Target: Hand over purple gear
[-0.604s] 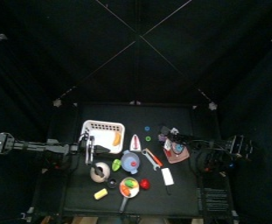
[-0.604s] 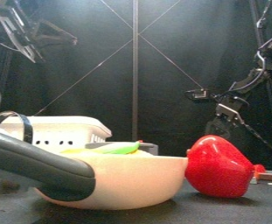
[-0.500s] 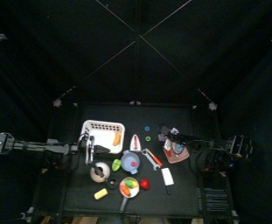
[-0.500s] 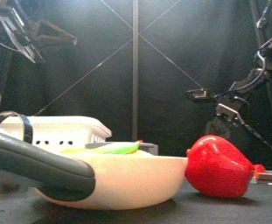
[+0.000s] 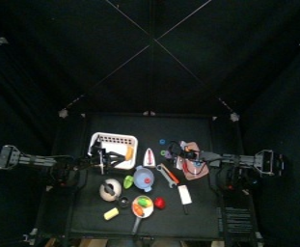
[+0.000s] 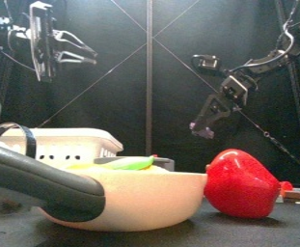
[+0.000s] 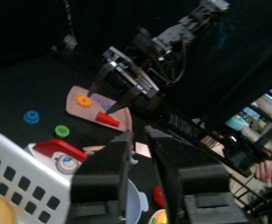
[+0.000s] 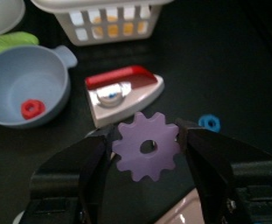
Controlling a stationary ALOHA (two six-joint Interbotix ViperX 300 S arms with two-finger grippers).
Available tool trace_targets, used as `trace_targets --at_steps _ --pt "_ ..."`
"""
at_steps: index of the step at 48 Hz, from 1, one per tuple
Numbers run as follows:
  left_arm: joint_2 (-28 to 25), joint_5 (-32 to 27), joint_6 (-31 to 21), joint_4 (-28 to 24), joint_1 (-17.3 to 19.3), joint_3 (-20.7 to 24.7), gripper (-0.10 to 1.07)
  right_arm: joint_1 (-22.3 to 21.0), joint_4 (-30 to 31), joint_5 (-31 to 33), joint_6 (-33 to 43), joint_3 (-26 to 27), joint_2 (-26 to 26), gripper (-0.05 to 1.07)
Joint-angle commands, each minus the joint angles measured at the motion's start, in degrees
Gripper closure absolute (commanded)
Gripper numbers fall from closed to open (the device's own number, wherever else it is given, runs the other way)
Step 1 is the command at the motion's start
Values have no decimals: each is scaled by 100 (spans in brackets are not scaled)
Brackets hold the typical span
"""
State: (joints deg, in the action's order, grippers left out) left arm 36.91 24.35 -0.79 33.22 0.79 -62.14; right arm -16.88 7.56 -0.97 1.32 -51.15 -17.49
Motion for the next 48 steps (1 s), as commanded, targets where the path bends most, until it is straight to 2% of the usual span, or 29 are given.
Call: trace_targets --at_steps 1,7,22,36,48 --pt "-413 70 9 431 18 308 22 97 246 -229 18 325 0 31" --pt "-844 114 9 791 18 598 11 176 396 -439 18 527 123 31" --pt "-1890 387 -237 1573 18 1292 11 299 642 -589 9 879 606 31" --pt "-3111 387 -668 1547 70 2057 11 334 782 -571 0 1195 923 31" --pt "-3560 387 -817 1441 114 2408 11 404 984 -571 9 1292 967 31"
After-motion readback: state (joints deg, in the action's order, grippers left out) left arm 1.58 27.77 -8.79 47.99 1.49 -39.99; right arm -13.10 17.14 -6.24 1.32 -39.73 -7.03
